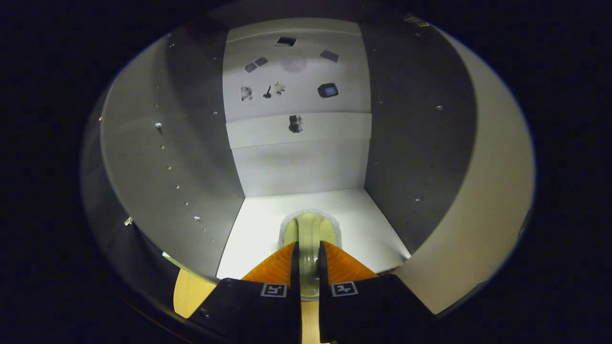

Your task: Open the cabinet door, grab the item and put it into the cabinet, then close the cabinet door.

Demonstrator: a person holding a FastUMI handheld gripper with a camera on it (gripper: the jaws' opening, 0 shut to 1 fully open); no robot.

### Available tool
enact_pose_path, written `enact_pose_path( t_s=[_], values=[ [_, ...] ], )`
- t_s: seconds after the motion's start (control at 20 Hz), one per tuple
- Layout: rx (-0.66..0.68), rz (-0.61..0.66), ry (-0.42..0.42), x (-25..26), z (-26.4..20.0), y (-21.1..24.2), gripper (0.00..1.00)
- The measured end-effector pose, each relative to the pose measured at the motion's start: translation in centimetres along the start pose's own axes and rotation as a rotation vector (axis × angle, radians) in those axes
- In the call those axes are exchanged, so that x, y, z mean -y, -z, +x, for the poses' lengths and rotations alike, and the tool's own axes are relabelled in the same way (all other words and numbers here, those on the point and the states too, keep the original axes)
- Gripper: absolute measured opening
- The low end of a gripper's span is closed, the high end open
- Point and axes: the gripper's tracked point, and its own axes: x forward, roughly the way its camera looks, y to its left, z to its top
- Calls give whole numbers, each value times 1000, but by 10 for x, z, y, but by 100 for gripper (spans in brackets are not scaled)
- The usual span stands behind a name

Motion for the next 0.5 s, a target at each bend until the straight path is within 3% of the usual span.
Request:
enact_pose_path(
  t_s=[0.5],
  values=[
    [-62, 15, -11, -11, 89, 17, 22]
  ],
)
